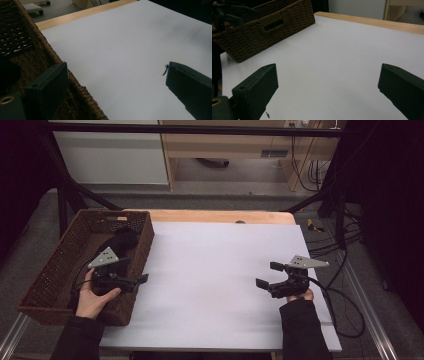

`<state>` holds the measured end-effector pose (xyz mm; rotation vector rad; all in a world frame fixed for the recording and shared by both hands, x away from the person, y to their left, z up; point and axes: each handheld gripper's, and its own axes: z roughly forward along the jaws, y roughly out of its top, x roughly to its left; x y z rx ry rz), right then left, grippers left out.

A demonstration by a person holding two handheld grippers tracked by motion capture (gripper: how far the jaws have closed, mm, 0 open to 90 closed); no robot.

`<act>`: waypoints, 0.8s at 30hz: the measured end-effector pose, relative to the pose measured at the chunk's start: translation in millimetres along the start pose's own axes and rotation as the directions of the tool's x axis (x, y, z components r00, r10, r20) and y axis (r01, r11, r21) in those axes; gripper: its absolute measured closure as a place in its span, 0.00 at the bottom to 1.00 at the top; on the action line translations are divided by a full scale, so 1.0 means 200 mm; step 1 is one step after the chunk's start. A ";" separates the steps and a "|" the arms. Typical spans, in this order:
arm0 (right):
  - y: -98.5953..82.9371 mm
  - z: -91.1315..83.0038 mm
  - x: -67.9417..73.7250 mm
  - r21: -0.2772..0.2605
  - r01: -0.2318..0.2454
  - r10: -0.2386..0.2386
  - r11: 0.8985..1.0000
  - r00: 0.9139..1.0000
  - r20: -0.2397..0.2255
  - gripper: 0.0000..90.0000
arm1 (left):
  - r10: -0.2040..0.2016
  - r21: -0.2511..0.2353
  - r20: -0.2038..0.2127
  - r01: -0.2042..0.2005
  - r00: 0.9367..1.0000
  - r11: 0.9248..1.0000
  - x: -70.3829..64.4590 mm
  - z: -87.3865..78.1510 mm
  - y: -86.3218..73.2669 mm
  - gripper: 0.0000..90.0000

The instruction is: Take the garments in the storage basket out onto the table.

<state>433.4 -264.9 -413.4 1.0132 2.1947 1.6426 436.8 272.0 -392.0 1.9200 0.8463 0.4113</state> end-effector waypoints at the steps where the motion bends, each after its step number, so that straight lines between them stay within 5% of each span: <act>1: 0.00 0.00 0.00 0.001 -0.001 0.001 1.000 1.000 0.000 0.04 | 0.000 0.000 -0.002 0.000 1.000 1.000 0.00 0.00 0.00 0.05; 24: -0.02 0.01 -0.01 0.010 -0.004 0.004 1.000 1.000 0.001 0.04 | -0.013 0.005 -0.041 0.013 0.999 1.000 0.01 -0.02 0.03 0.05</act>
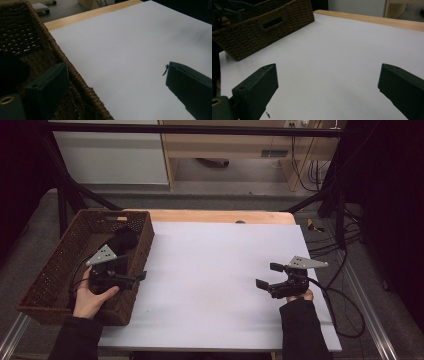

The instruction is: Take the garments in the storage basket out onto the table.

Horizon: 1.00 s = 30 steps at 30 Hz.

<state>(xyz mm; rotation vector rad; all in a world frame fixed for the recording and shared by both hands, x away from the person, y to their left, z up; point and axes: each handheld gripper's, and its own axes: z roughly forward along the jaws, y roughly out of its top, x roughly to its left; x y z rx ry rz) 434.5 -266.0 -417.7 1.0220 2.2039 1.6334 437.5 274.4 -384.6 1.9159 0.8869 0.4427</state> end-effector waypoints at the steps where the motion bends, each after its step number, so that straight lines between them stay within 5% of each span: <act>1: 0.00 0.00 0.00 0.000 0.000 0.000 1.000 1.000 0.000 0.04 | 0.003 0.002 -0.008 -0.003 1.000 1.000 0.00 0.00 0.00 0.05; 30: 0.00 0.01 0.00 0.011 -0.001 0.001 1.000 1.000 -0.001 0.04 | -0.051 -0.014 -0.116 0.050 0.992 0.999 0.13 -0.15 0.02 0.05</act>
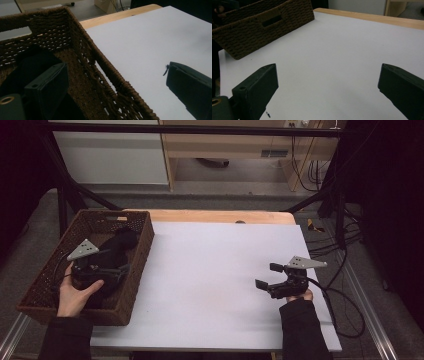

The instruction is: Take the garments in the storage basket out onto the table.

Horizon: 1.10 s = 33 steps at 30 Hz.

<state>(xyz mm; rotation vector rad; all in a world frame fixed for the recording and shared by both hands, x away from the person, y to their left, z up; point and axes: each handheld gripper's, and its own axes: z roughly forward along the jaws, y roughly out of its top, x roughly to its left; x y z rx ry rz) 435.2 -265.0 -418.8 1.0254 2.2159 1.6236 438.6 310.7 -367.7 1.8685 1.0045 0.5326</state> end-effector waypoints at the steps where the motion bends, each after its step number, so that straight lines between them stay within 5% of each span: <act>1: 0.00 0.00 0.00 0.001 0.002 -0.002 1.000 1.000 0.001 0.04 | -0.004 0.002 -0.006 0.004 1.000 1.000 0.01 -0.01 0.00 0.05; 26: 0.00 0.00 0.00 -0.003 0.004 -0.004 1.000 1.000 0.005 0.04 | -0.047 0.049 -0.101 0.052 0.994 0.997 0.15 -0.09 0.02 0.05; 33: 0.00 0.00 0.00 0.002 0.005 -0.005 1.000 1.000 0.006 0.04 | -0.030 0.096 -0.122 0.042 0.992 0.995 0.18 -0.06 0.07 0.05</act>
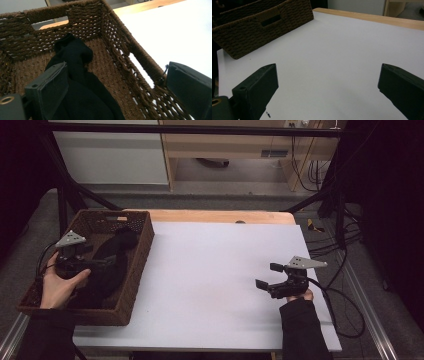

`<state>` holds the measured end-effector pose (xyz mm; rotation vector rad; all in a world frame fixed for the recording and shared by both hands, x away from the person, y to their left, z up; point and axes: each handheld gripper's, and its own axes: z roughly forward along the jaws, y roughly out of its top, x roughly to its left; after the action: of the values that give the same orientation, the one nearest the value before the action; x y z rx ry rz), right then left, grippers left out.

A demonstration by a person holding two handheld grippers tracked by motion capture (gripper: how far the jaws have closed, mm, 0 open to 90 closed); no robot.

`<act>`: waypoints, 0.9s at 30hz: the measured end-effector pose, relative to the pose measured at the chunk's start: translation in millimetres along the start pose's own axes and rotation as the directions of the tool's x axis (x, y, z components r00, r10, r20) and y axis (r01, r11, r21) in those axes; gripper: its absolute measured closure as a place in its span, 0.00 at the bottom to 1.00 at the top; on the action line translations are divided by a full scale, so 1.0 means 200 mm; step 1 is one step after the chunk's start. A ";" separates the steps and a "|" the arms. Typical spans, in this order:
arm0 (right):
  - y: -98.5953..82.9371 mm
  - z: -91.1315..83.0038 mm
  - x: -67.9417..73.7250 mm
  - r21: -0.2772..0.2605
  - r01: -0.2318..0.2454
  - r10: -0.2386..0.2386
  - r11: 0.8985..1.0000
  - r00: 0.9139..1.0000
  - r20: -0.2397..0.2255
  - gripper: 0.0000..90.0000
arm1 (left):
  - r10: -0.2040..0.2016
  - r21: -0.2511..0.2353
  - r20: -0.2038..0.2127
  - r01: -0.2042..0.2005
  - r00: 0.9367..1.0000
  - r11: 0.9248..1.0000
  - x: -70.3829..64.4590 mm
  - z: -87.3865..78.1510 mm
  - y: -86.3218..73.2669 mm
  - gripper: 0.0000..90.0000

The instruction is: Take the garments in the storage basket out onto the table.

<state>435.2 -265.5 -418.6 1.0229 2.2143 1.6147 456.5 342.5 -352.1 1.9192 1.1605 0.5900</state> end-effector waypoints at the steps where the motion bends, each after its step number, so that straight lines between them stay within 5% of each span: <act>1: 0.00 0.00 0.00 0.001 0.001 -0.001 1.000 1.000 0.001 0.04 | -0.005 0.000 0.001 0.005 1.000 1.000 0.01 0.01 0.01 0.05; 13: 0.00 0.00 0.00 0.006 0.001 -0.001 1.000 1.000 0.000 0.04 | -0.038 0.067 -0.042 0.041 0.998 0.997 0.09 0.12 0.00 0.05; 27: 0.00 0.01 0.00 0.011 0.001 -0.001 1.000 1.000 0.004 0.04 | -0.060 0.176 -0.119 0.081 0.991 0.981 0.15 0.22 -0.12 0.11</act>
<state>435.9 -264.4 -419.9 1.0270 2.2236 1.6005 490.5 358.5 -398.1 2.0079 1.3900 0.5780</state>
